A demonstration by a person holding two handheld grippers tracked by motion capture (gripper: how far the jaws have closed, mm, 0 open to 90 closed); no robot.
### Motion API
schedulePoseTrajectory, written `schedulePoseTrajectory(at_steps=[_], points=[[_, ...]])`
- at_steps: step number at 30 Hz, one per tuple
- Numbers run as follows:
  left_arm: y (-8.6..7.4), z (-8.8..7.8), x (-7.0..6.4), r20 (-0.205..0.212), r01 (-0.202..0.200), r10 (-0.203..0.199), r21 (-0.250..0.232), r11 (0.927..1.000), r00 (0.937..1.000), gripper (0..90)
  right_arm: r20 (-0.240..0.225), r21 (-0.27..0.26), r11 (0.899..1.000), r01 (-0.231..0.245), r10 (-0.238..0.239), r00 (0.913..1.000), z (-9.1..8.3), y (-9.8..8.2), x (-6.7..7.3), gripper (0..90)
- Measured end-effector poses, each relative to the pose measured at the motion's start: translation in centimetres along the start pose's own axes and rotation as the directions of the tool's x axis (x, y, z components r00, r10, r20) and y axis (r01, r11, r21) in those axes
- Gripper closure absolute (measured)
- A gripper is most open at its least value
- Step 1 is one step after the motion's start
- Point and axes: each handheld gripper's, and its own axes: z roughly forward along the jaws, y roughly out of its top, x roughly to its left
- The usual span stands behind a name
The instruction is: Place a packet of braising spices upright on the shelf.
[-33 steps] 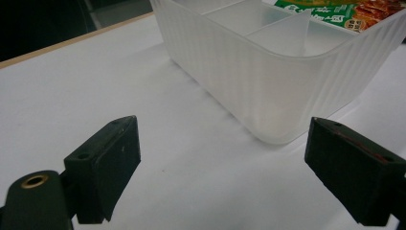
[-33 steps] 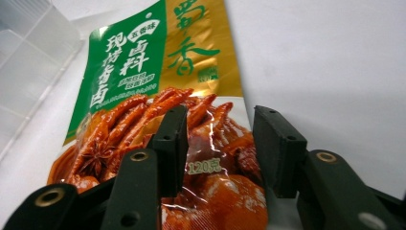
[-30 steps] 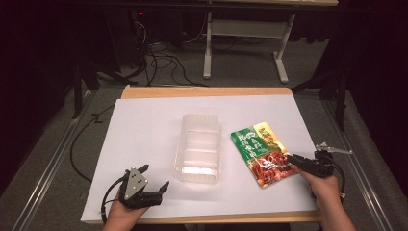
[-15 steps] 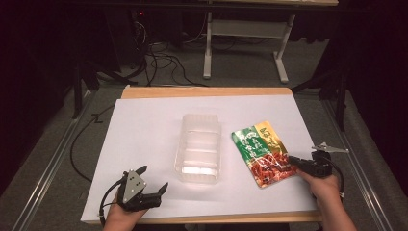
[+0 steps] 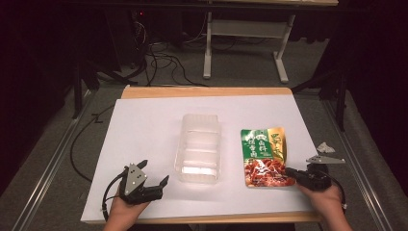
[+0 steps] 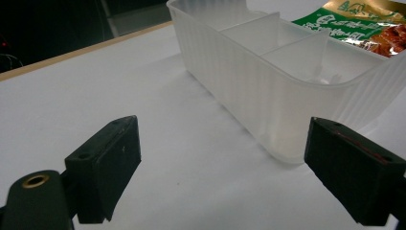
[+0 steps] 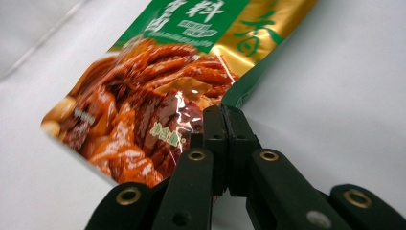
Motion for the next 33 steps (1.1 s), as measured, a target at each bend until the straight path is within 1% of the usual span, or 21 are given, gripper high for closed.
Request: schedulePoseTrajectory(at_steps=[4,12,13,14,17,18,19,21,23,25,27,29,31,33], points=[[0.2,0.3,-0.1,0.009,-0.003,0.003,-0.004,1.0000,1.0000,12.6,-0.018,0.014,1.000,0.022,-0.022,0.9996,-0.4,-0.7,1.0,90.0],[0.2,0.6,-0.2,0.020,-0.004,0.004,-0.005,1.0000,0.9998,12.7,-0.043,0.029,0.999,0.030,-0.029,0.9987,-1.4,-2.4,2.6,89.4],[0.2,0.6,-0.2,0.019,-0.005,0.005,-0.006,1.0000,0.9998,12.7,-0.038,0.028,0.999,0.036,-0.035,0.9986,-1.5,-2.6,2.7,87.8],[0.2,0.5,-0.2,0.017,-0.005,0.005,-0.008,1.0000,0.9998,12.7,-0.028,0.021,0.999,0.031,-0.030,0.9992,-1.7,-2.6,2.9,84.0],[0.2,0.5,-0.3,0.017,-0.006,0.006,-0.012,0.9999,0.9998,12.7,0.009,-0.001,1.000,0.023,-0.023,0.9997,-2.1,-2.6,2.7,74.8],[0.2,0.5,-0.3,0.016,-0.008,0.008,-0.011,0.9999,0.9998,12.7,0.023,-0.021,1.000,0.018,-0.018,0.9996,-2.2,-2.5,2.5,69.6],[0.2,0.5,-0.3,0.017,-0.009,0.009,-0.011,0.9999,0.9998,12.7,0.028,-0.038,0.999,0.001,0.000,0.9996,-2.3,-2.5,2.2,68.7],[0.2,0.5,-0.3,0.016,-0.008,0.009,-0.012,0.9999,0.9998,12.7,0.025,-0.075,0.997,-0.027,0.029,0.9993,-2.4,-2.3,1.7,63.4],[0.2,0.4,-0.2,0.013,-0.007,0.007,-0.014,0.9999,0.9999,12.7,0.027,-0.103,0.994,-0.042,0.045,0.9986,-2.3,-2.2,1.3,58.9],[0.2,0.4,-0.2,0.012,-0.005,0.006,-0.015,0.9999,0.9999,12.7,0.023,-0.131,0.990,-0.049,0.053,0.9984,-2.1,-2.0,1.1,54.0],[0.1,0.4,-0.2,0.011,-0.005,0.005,-0.015,0.9999,0.9999,12.7,0.022,-0.158,0.986,-0.061,0.065,0.9977,-1.8,-1.6,0.9,51.0],[0.1,0.4,-0.2,0.011,-0.005,0.005,-0.015,0.9999,0.9999,12.7,0.029,-0.188,0.979,-0.073,0.080,0.9964,-1.5,-1.0,0.6,48.6],[0.1,0.4,-0.2,0.012,-0.003,0.003,-0.014,0.9999,0.9999,12.7,0.038,-0.221,0.973,-0.070,0.080,0.9961,-1.1,-0.4,0.3,46.3],[0.0,0.4,-0.2,0.010,-0.003,0.003,-0.012,0.9999,0.9999,12.7,0.033,-0.238,0.967,-0.092,0.103,0.9942,-0.7,0.1,0.0,43.5]])
